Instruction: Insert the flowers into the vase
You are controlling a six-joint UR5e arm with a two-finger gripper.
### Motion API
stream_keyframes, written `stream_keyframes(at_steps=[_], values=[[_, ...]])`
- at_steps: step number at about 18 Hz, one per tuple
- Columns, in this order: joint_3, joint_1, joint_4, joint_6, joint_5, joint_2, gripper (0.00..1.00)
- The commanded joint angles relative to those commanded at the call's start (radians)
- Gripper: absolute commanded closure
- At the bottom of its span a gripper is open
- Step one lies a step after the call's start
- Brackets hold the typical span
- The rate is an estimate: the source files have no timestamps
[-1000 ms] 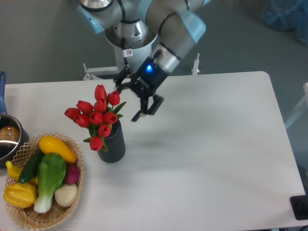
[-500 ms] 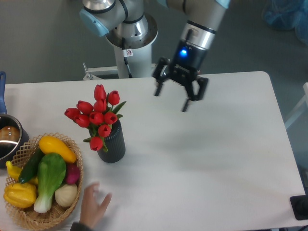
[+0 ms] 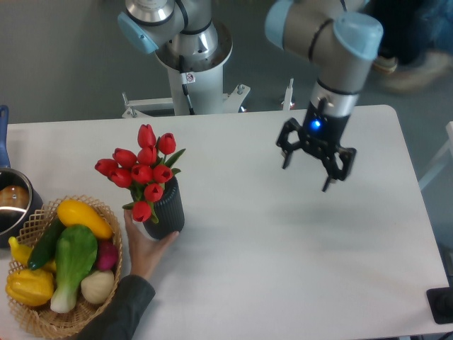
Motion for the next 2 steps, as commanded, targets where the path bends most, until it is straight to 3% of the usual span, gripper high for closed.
stream_keyframes(at_steps=[2], values=[[0.003, 0.000, 0.002, 0.002, 0.022, -0.006, 0.00]])
